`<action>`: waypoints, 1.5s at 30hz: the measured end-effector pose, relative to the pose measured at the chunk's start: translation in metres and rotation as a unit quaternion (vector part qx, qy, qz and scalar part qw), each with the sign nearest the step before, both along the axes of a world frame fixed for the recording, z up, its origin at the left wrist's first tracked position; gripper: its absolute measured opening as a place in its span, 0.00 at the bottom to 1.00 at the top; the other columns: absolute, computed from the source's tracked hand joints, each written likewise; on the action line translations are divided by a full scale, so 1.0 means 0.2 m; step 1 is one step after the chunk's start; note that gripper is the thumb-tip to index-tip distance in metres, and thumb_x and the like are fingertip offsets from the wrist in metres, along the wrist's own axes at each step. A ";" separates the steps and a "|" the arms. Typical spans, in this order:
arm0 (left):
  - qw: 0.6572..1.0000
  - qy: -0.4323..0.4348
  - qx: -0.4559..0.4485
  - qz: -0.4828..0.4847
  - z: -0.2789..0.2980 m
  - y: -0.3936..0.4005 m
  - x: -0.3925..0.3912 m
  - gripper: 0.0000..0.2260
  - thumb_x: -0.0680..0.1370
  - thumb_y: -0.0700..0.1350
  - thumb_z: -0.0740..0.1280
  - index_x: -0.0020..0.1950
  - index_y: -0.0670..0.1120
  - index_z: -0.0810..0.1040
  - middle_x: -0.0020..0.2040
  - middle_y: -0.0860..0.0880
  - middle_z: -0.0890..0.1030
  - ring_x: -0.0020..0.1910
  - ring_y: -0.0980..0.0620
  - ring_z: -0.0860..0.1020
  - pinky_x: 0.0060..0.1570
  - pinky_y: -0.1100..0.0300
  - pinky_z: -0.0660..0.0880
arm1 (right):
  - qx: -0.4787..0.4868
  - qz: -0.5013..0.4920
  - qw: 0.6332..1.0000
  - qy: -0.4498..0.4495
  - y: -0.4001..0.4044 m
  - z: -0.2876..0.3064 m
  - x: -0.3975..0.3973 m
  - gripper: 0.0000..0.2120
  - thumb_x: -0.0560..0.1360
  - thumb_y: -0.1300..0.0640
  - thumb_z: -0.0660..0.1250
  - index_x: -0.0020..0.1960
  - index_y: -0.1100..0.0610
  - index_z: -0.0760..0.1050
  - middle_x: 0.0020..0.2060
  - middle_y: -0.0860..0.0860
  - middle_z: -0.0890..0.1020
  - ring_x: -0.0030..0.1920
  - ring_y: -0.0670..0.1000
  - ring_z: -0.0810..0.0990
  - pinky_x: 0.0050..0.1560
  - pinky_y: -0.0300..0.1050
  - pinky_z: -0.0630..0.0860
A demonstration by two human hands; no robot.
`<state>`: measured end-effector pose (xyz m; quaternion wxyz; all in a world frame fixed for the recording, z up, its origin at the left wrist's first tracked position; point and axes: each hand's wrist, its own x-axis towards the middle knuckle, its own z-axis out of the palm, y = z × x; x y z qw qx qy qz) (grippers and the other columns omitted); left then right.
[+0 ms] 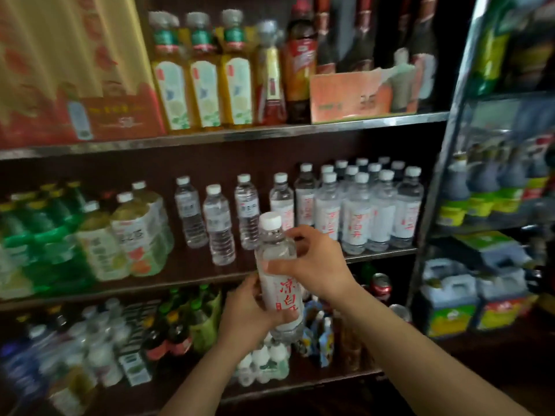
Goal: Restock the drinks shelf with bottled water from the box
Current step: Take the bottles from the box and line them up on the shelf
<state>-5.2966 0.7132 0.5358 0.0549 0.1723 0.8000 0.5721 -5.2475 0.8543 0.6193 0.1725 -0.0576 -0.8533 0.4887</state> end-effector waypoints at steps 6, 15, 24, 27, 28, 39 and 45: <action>0.999 -0.002 -0.015 -0.033 -0.09 0.55 -0.30 0.31 0.51 0.47 0.83 0.48 0.57 0.73 0.46 0.55 0.83 0.46 0.56 0.82 0.49 0.50 0.80 | -0.002 -0.087 0.996 0.006 0.49 -0.10 -0.21 0.30 0.60 0.46 0.80 0.59 0.50 0.74 0.45 0.46 0.82 0.46 0.47 0.82 0.47 0.45 0.80; 0.998 0.050 -0.015 -0.047 -0.11 0.91 -0.72 0.28 0.60 0.40 0.81 0.55 0.54 0.75 0.48 0.58 0.80 0.48 0.61 0.80 0.45 0.64 0.78 | -0.021 -0.123 0.992 0.026 0.77 -0.18 -0.61 0.33 0.60 0.45 0.78 0.62 0.50 0.72 0.51 0.49 0.83 0.49 0.48 0.82 0.49 0.50 0.81; 0.994 0.013 0.025 -0.106 -0.16 0.93 -0.82 0.35 0.56 0.50 0.79 0.61 0.57 0.72 0.55 0.56 0.81 0.56 0.58 0.80 0.55 0.54 0.79 | 0.135 -0.152 0.979 0.011 0.78 -0.15 -0.66 0.36 0.67 0.41 0.74 0.71 0.51 0.68 0.56 0.50 0.81 0.55 0.49 0.80 0.52 0.40 0.76; 0.994 0.009 0.028 -0.108 -0.17 0.93 -0.83 0.34 0.56 0.49 0.77 0.61 0.58 0.71 0.55 0.57 0.82 0.54 0.60 0.80 0.56 0.53 0.79 | 0.169 -0.161 0.972 0.016 0.77 -0.16 -0.67 0.33 0.68 0.39 0.72 0.69 0.50 0.70 0.51 0.49 0.83 0.52 0.49 0.80 0.49 0.40 0.77; 0.994 0.008 0.024 -0.109 -0.17 0.93 -0.83 0.34 0.56 0.49 0.77 0.61 0.58 0.71 0.55 0.56 0.82 0.54 0.60 0.80 0.56 0.53 0.79 | 0.174 -0.163 0.971 0.016 0.77 -0.16 -0.68 0.33 0.68 0.39 0.71 0.69 0.50 0.70 0.50 0.49 0.83 0.51 0.49 0.80 0.48 0.41 0.77; 0.995 0.025 -0.028 -0.090 -0.15 0.99 -0.88 0.27 0.65 0.46 0.77 0.60 0.54 0.69 0.56 0.57 0.79 0.53 0.61 0.78 0.49 0.64 0.77 | 0.236 -0.171 0.956 0.029 0.75 -0.13 -0.73 0.34 0.73 0.42 0.68 0.74 0.52 0.62 0.54 0.53 0.80 0.55 0.53 0.79 0.49 0.43 0.75; 0.992 0.035 -0.066 -0.101 -0.12 1.02 -0.95 0.24 0.65 0.45 0.77 0.56 0.53 0.70 0.52 0.57 0.78 0.53 0.59 0.77 0.50 0.62 0.76 | 0.298 -0.193 0.935 -0.007 0.77 -0.12 -0.77 0.34 0.75 0.41 0.65 0.75 0.54 0.59 0.59 0.55 0.76 0.57 0.57 0.78 0.49 0.46 0.75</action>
